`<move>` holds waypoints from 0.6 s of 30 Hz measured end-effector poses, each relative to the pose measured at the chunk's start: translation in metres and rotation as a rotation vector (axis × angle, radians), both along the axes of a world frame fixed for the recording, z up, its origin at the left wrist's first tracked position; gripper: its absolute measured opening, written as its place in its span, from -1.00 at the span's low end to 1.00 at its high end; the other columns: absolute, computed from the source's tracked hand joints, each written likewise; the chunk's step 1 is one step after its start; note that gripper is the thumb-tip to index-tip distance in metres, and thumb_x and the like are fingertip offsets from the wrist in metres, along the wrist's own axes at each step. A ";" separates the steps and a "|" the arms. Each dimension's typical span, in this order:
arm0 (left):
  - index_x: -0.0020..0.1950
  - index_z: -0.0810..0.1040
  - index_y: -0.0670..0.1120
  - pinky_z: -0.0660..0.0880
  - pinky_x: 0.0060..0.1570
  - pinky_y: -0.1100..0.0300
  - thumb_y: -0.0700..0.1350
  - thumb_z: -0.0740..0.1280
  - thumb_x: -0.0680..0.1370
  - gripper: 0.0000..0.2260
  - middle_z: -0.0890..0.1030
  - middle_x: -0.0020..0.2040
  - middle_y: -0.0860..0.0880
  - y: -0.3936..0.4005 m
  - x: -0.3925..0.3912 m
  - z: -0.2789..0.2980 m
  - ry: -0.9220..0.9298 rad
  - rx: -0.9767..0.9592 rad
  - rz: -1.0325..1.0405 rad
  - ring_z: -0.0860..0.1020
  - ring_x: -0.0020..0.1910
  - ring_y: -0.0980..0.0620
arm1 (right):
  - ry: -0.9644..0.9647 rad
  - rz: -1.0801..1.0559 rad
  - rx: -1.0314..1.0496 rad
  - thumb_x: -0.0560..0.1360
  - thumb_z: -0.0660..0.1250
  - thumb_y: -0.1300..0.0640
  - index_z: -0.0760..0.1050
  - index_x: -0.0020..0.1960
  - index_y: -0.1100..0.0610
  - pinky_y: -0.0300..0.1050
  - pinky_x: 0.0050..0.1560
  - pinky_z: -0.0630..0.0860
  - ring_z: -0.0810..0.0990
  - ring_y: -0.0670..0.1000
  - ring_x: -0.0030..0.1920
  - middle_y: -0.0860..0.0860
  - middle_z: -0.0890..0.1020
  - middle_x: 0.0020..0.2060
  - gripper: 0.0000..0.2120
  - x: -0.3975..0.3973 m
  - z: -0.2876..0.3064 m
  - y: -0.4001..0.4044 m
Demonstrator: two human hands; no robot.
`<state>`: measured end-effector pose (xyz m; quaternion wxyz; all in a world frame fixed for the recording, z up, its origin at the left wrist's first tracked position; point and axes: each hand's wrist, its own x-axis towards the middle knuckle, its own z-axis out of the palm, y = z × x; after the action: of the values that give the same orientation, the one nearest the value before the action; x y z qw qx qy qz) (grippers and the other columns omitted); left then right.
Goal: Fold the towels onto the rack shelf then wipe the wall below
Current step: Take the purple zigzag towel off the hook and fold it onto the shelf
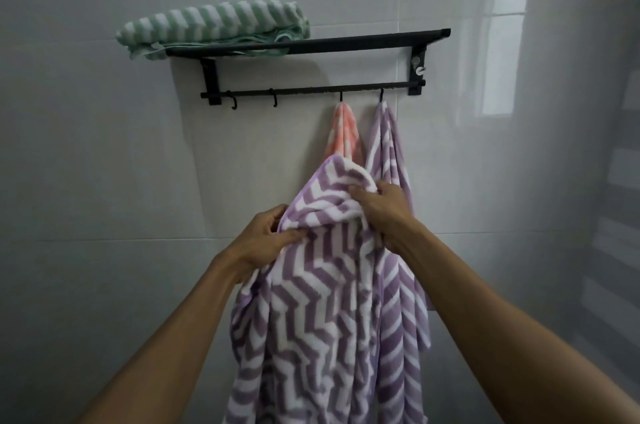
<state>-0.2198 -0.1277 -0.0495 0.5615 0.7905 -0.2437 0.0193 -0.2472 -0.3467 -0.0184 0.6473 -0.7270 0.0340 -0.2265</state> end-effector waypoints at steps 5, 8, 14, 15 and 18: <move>0.03 0.66 -0.29 0.60 0.04 -0.09 0.15 0.48 0.47 -0.52 0.72 -0.05 -0.23 -0.002 0.002 0.008 0.018 -0.006 0.044 0.69 -0.05 -0.17 | 0.094 0.302 0.075 0.54 0.44 0.12 0.64 0.09 0.30 -0.15 -0.26 0.58 0.65 0.03 -0.27 0.09 0.68 -0.19 -0.76 -0.011 0.004 -0.004; 0.00 0.69 -0.24 0.60 0.00 0.03 0.23 0.53 0.35 -0.46 0.73 -0.07 -0.14 -0.001 0.005 0.014 0.037 0.085 -0.013 0.70 -0.07 -0.11 | 0.008 0.307 0.187 0.58 0.40 0.17 0.65 -0.02 0.26 -0.06 -0.12 0.67 0.70 0.06 -0.23 0.14 0.71 -0.16 -0.86 -0.014 0.011 -0.004; 0.08 0.70 -0.18 0.60 0.15 -0.02 0.10 0.42 0.52 -0.64 0.72 0.05 -0.14 0.023 0.022 -0.007 0.062 0.190 0.043 0.67 0.08 -0.12 | 0.000 0.116 0.391 0.59 0.33 0.15 0.59 0.01 0.18 -0.06 -0.23 0.68 0.68 0.10 -0.21 0.15 0.69 -0.12 -0.89 -0.003 0.023 -0.004; 0.10 0.70 -0.17 0.60 0.16 -0.04 0.10 0.40 0.54 -0.65 0.72 0.04 -0.12 0.023 0.023 -0.010 0.066 0.139 0.066 0.68 0.07 -0.11 | 0.016 0.130 0.390 0.58 0.35 0.13 0.60 0.05 0.19 -0.06 -0.23 0.70 0.69 0.11 -0.19 0.16 0.70 -0.10 -0.86 -0.003 0.021 -0.006; 0.05 0.70 -0.12 0.61 -0.04 0.17 0.10 0.37 0.57 -0.69 0.73 -0.07 -0.02 0.014 0.017 -0.008 0.047 -0.035 0.138 0.69 -0.08 0.01 | 0.026 0.306 0.252 0.51 0.49 0.13 0.64 0.08 0.26 -0.04 -0.15 0.69 0.73 0.12 -0.18 0.19 0.73 -0.07 -0.78 -0.004 0.009 -0.002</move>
<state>-0.2023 -0.1136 -0.0571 0.5781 0.7958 -0.1750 0.0433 -0.2513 -0.3488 -0.0099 0.7597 -0.6396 -0.0404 -0.1103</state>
